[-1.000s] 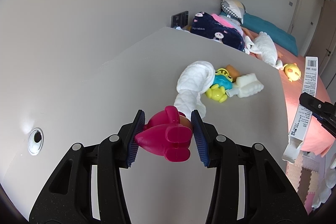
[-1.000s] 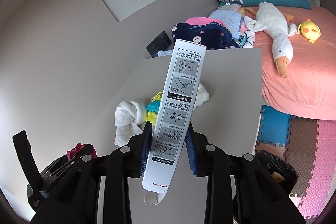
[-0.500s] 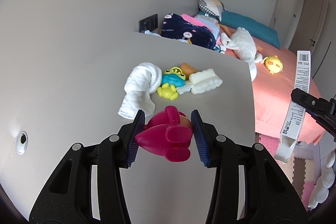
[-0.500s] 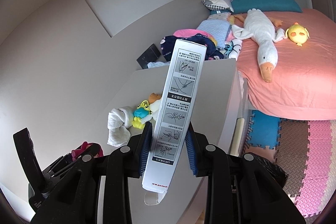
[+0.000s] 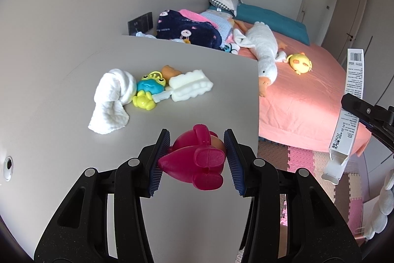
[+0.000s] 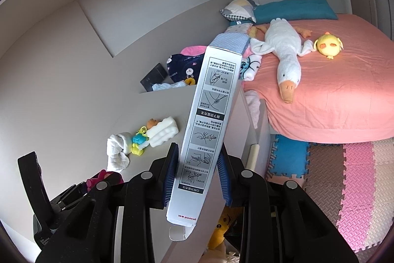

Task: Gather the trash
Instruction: 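Carry the pink dinosaur and white box over the black trash bag, then open both tools to drop the dinosaur and box into the bag, then move both open tools back toward the towel and foam on the desk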

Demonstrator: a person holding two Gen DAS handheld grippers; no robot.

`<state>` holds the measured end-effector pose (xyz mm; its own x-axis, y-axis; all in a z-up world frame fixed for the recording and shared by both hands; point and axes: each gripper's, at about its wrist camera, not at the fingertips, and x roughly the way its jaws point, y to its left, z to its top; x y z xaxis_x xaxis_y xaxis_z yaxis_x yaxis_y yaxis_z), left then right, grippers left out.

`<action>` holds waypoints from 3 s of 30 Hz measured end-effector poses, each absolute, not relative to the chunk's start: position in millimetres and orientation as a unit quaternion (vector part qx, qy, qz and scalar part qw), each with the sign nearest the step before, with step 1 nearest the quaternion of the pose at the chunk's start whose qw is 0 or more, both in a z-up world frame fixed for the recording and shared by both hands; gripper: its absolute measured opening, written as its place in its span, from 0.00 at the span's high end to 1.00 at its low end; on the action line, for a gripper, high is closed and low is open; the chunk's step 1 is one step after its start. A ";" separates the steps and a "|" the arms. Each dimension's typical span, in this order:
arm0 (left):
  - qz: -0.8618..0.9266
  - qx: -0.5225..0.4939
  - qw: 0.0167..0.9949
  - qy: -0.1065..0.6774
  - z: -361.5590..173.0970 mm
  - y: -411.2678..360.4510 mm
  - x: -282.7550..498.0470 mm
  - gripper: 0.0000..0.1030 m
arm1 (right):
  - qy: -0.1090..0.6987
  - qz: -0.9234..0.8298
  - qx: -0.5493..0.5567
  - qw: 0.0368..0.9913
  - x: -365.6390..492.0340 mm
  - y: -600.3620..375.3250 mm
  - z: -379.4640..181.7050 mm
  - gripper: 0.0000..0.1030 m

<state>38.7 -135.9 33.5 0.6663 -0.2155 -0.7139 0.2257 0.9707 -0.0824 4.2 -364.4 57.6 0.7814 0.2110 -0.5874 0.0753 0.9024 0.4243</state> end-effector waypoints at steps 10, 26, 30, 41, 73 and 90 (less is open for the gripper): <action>-0.152 0.024 0.905 0.396 31.0 -179.1 31.9 0.56 | 0.330 0.006 0.219 0.918 -11.0 -398.8 53.8 0.68; -0.208 0.070 0.888 0.404 24.1 -234.9 11.0 0.56 | 0.335 -0.046 0.190 0.922 -29.4 -433.1 49.6 0.68; -0.219 0.083 0.883 0.408 18.9 -244.3 4.6 0.56 | 0.340 -0.057 0.190 0.919 -30.0 -439.7 45.5 0.68; -0.259 0.125 0.863 0.416 4.7 -265.6 -16.2 0.42 | 0.371 -0.109 0.158 0.908 -25.3 -450.0 29.8 0.46; -0.197 0.097 0.888 0.405 4.3 -199.7 5.1 0.11 | 0.360 -0.052 0.142 0.920 1.7 -399.9 23.5 0.33; -0.138 0.057 0.899 0.411 -0.8 -127.7 34.5 0.11 | 0.380 -0.003 0.127 0.916 41.1 -342.9 10.2 0.33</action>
<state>34.5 -127.7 -0.8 0.6232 -0.2014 -0.7557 0.2957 0.9552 -0.0107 41.1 -342.9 10.2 0.7119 0.0906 -0.6964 0.1020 0.9678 0.2301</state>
